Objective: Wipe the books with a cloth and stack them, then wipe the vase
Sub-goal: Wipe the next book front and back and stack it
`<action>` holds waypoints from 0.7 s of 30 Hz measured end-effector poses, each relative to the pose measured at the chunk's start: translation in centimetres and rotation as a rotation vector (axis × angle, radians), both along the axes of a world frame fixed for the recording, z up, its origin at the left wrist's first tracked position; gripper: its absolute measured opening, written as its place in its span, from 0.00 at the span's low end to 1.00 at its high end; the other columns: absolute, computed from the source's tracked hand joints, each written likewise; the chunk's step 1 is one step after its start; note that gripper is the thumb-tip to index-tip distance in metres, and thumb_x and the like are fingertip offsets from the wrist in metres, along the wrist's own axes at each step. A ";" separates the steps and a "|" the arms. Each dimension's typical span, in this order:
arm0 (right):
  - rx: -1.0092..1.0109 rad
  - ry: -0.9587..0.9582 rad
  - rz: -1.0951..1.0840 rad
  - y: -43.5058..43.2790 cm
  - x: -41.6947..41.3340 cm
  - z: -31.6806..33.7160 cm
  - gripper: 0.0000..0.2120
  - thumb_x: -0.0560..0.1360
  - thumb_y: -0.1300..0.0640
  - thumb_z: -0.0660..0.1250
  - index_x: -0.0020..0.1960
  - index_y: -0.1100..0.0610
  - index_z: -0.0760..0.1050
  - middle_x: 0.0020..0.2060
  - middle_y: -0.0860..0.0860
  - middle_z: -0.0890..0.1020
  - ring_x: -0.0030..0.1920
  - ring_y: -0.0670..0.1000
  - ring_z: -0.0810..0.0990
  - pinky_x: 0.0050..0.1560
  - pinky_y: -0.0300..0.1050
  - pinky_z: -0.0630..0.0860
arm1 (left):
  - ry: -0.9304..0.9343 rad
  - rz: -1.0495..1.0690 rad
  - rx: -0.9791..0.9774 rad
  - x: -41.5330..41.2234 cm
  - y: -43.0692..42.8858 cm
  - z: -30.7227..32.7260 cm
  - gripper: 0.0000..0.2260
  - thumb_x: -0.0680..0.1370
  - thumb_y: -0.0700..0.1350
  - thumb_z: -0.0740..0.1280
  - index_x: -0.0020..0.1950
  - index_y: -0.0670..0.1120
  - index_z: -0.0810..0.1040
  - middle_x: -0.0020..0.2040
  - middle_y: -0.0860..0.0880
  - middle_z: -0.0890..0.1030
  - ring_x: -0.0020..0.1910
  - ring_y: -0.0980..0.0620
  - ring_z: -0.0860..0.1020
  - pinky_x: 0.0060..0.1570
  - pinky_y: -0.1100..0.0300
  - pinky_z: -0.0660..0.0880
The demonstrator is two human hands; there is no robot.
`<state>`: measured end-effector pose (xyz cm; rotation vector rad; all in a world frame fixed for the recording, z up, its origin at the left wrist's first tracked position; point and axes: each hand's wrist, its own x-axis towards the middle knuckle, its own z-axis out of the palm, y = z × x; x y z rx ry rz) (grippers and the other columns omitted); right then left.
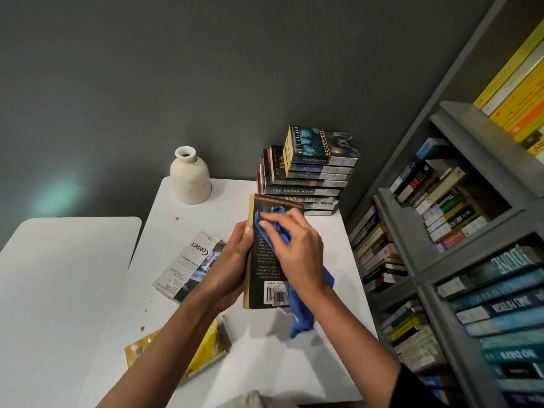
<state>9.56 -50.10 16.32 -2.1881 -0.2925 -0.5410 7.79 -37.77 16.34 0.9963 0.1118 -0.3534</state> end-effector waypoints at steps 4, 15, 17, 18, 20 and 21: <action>0.038 0.016 -0.142 -0.2 1.7 0.4 0.08 0.78 0.50 0.66 0.53 0.50 0.80 0.46 0.46 0.78 0.45 0.46 0.78 0.40 0.43 0.75 | -0.070 -0.013 0.077 -0.3 0.3 -0.2 0.14 0.83 0.48 0.55 0.66 0.45 0.69 0.56 0.41 0.82 0.52 0.48 0.82 0.47 0.56 0.80; 0.177 0.532 -0.242 -1.2 -0.3 -2.7 0.17 0.82 0.47 0.54 0.45 0.58 0.72 0.42 0.55 0.79 0.48 0.59 0.78 0.43 0.46 0.68 | -0.533 0.123 0.855 0.0 0.4 -0.6 0.12 0.82 0.56 0.54 0.63 0.56 0.69 0.46 0.53 0.83 0.41 0.64 0.80 0.44 0.67 0.76; 0.265 0.647 -0.227 -1.7 -0.4 -1.6 0.31 0.79 0.34 0.47 0.42 0.59 0.76 0.43 0.59 0.81 0.46 0.59 0.78 0.47 0.47 0.71 | -0.690 0.098 0.952 -0.5 0.0 -0.7 0.12 0.82 0.53 0.55 0.63 0.53 0.71 0.40 0.56 0.78 0.34 0.69 0.75 0.39 0.75 0.69; 0.358 0.718 -0.232 -2.2 -0.2 -1.0 0.39 0.73 0.26 0.45 0.41 0.58 0.77 0.42 0.59 0.81 0.44 0.58 0.79 0.49 0.48 0.73 | -0.777 0.089 0.982 -0.8 -0.2 -0.8 0.13 0.82 0.51 0.55 0.65 0.52 0.71 0.40 0.57 0.76 0.35 0.71 0.73 0.39 0.77 0.66; 0.576 0.827 -0.205 -3.8 0.5 -0.4 0.47 0.66 0.19 0.44 0.43 0.59 0.80 0.43 0.62 0.83 0.46 0.63 0.82 0.54 0.56 0.78 | -0.895 0.074 1.015 -1.2 -0.2 -1.0 0.13 0.83 0.51 0.56 0.67 0.52 0.70 0.42 0.59 0.74 0.37 0.72 0.72 0.40 0.77 0.65; 0.656 0.838 -0.159 -4.8 0.6 -0.3 0.44 0.68 0.22 0.46 0.46 0.59 0.81 0.44 0.61 0.84 0.48 0.61 0.82 0.55 0.56 0.78 | -0.907 0.082 1.008 -1.3 -0.2 -1.0 0.13 0.83 0.51 0.56 0.67 0.54 0.68 0.42 0.60 0.73 0.37 0.70 0.72 0.40 0.77 0.65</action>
